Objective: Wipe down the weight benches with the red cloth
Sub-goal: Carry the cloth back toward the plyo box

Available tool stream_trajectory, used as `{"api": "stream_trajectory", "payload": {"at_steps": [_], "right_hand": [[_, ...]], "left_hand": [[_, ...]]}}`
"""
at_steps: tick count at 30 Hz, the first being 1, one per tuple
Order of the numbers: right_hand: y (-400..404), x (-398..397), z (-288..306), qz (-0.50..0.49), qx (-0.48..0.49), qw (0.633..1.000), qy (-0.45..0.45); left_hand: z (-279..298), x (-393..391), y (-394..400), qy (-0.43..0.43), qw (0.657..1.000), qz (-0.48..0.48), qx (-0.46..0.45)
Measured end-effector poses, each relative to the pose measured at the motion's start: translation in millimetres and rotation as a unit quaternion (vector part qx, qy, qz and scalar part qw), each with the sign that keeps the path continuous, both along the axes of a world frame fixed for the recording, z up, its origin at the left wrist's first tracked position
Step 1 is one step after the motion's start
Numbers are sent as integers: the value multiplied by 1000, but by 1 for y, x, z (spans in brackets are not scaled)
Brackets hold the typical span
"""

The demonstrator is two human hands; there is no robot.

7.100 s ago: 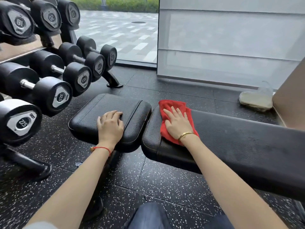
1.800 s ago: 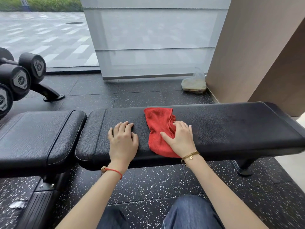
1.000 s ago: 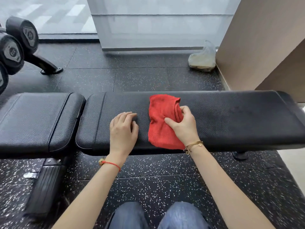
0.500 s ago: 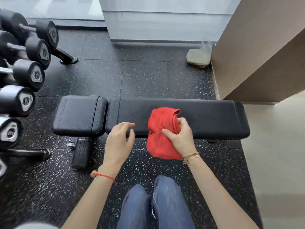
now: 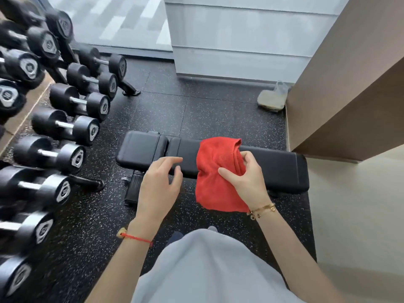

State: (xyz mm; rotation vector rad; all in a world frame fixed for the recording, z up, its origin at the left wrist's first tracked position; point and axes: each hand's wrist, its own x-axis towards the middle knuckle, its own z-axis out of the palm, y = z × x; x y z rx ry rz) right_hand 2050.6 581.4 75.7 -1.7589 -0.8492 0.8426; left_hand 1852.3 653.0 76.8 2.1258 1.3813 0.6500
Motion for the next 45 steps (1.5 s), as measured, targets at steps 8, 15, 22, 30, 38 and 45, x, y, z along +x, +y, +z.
{"api": "stream_trajectory", "payload": {"at_steps": [8, 15, 22, 30, 38, 45], "right_hand": [[-20, -5, 4, 7, 16, 1000, 10], [-27, -16, 5, 19, 27, 999, 40], [-25, -44, 9, 87, 17, 995, 52], [-23, -124, 13, 217, 9, 976, 27], [-68, -260, 6, 357, 21, 933, 38], [-142, -391, -9, 469, 21, 882, 33]], "left_hand": [[11, -17, -29, -1, 999, 36, 16], [10, -45, -50, 15, 997, 73, 22], [11, -87, -80, 13, 988, 154, 20], [7, -160, -143, 6, 957, 289, 4], [10, -268, -256, 14, 903, 429, 5], [10, -361, -377, 36, 845, 534, -7]]}}
